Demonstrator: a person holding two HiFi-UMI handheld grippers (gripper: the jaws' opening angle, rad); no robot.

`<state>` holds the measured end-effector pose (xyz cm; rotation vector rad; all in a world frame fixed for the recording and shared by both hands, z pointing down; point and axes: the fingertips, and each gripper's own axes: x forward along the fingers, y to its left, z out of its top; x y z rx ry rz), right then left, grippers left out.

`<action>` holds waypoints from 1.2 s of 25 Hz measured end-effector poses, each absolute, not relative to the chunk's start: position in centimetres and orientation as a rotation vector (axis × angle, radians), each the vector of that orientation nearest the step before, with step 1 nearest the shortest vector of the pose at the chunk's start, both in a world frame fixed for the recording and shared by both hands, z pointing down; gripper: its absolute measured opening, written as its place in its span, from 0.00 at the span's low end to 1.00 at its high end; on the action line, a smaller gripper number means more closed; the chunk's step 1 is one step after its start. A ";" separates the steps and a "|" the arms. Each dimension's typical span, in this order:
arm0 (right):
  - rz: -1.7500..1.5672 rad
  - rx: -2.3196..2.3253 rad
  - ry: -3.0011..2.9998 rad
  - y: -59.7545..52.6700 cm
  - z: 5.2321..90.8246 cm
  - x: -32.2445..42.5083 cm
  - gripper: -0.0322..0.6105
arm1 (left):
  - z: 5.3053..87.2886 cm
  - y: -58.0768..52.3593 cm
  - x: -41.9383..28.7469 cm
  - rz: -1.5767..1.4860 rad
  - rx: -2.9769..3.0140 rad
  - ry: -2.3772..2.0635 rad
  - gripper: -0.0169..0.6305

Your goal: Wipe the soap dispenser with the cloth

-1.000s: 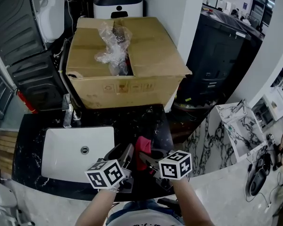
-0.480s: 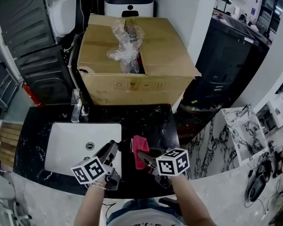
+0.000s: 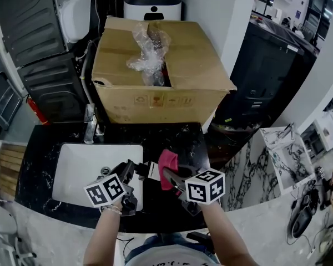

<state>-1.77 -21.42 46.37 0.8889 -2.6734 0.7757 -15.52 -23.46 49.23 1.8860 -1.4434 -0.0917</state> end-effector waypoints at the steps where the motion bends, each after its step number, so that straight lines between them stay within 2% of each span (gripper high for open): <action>1: 0.763 0.897 -2.694 -22.0 45.7 -2.3 0.13 | 49.3 -23.7 -15.6 -0.065 1.878 -1.452 0.28; 9: 0.732 0.854 -2.641 -24.2 46.5 -6.7 0.13 | 48.7 -25.2 -14.7 0.122 1.926 -1.516 0.27; 18: 0.806 0.995 -2.403 -22.5 51.4 -0.4 0.13 | 48.9 -26.3 -15.0 0.185 1.916 -1.552 0.27; 24: 0.861 1.069 -2.434 -21.6 51.1 2.2 0.13 | 46.8 -28.5 -10.0 0.323 2.311 -1.429 0.27; 30: 0.895 1.175 -2.455 -21.4 50.4 5.2 0.13 | 45.1 -26.5 -2.6 0.562 2.842 -1.004 0.27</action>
